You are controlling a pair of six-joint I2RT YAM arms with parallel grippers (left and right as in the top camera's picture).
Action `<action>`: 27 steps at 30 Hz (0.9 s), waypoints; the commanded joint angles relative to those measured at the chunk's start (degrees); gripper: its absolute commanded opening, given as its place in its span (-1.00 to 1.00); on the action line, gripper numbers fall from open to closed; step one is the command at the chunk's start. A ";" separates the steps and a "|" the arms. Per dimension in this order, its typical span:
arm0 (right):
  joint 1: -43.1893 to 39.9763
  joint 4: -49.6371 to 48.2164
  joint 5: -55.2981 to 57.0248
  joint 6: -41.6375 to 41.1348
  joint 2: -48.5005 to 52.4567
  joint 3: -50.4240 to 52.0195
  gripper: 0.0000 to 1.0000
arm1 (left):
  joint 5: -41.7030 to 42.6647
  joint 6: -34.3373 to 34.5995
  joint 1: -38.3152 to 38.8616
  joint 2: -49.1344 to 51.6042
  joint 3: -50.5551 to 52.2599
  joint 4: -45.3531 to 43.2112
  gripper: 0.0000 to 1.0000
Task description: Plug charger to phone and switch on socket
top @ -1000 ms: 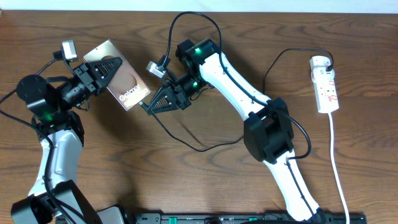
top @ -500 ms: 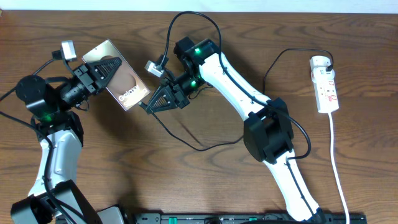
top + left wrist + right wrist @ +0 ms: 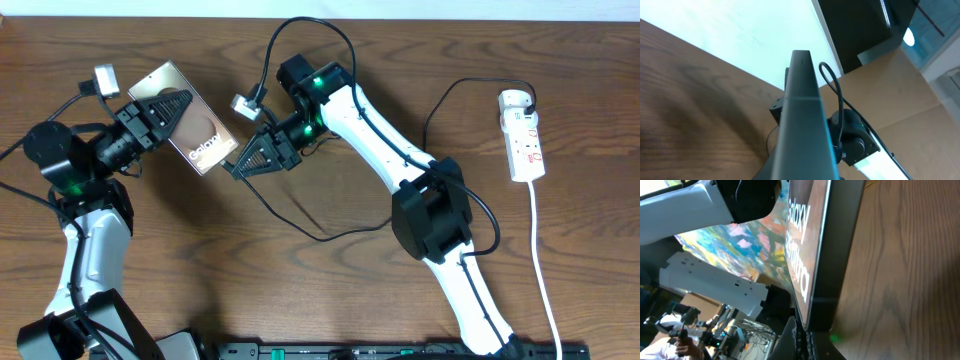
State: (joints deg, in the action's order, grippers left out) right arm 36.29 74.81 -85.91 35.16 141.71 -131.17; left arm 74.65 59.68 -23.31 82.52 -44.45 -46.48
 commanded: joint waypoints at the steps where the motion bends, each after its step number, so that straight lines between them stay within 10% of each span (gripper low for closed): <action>1: 0.15 -2.34 -3.52 -4.20 -0.94 -1.20 -0.97 | 3.93 -0.11 0.63 -0.55 0.00 -0.11 -0.85; 27: 0.07 -20.96 -3.50 -22.97 -0.94 -1.20 -0.97 | 4.35 -2.08 2.56 -0.55 0.04 -0.09 -0.85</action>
State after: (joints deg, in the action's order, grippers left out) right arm 36.27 57.43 -85.65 17.34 141.71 -131.09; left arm 68.97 57.08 -23.14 82.52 -44.84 -47.05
